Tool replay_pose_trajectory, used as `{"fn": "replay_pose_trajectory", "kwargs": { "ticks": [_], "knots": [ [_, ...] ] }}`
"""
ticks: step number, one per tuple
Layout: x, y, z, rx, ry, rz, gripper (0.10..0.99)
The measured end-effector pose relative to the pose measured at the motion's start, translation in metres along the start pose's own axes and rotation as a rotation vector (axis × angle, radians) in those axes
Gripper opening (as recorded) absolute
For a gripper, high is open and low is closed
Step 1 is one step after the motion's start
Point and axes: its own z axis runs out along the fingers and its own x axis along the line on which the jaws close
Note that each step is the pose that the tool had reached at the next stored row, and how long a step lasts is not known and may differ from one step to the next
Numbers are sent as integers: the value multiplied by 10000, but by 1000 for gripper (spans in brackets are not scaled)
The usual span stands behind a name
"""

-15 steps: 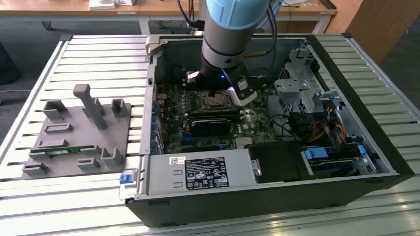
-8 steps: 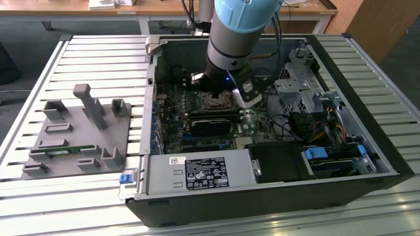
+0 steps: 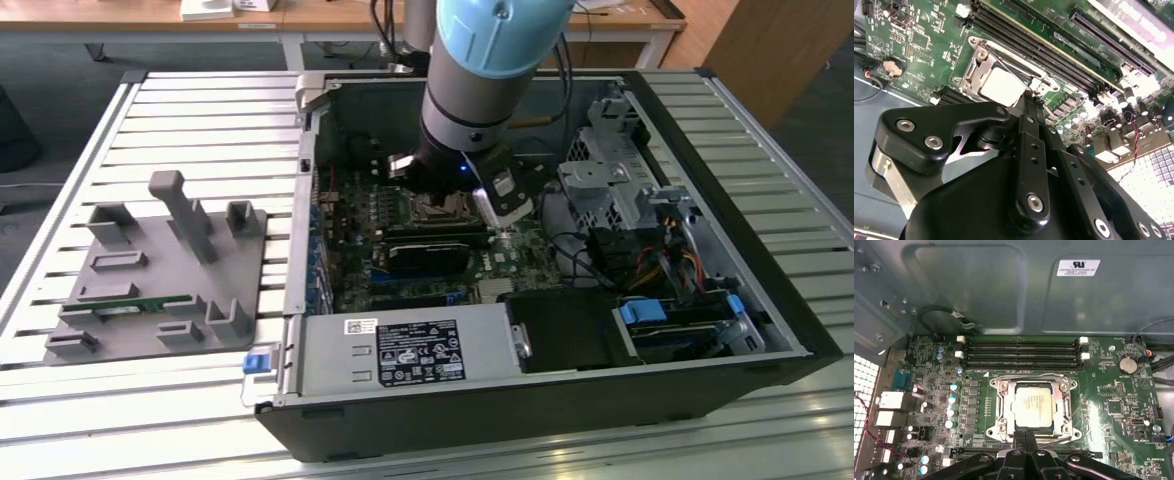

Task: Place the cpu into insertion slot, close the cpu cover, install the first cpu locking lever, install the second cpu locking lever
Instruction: 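Install the second cpu locking lever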

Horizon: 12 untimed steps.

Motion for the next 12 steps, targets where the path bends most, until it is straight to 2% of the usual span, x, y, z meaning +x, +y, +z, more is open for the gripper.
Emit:
{"fn": "replay_pose_trajectory", "kwargs": {
  "ticks": [4, 9, 12],
  "knots": [
    [7, -27, 21, 5, 0, 1, 106],
    [73, -43, 57, 5, 0, 0, 106],
    [77, -58, 93, 5, 18, 6, 106]
  ]
}}
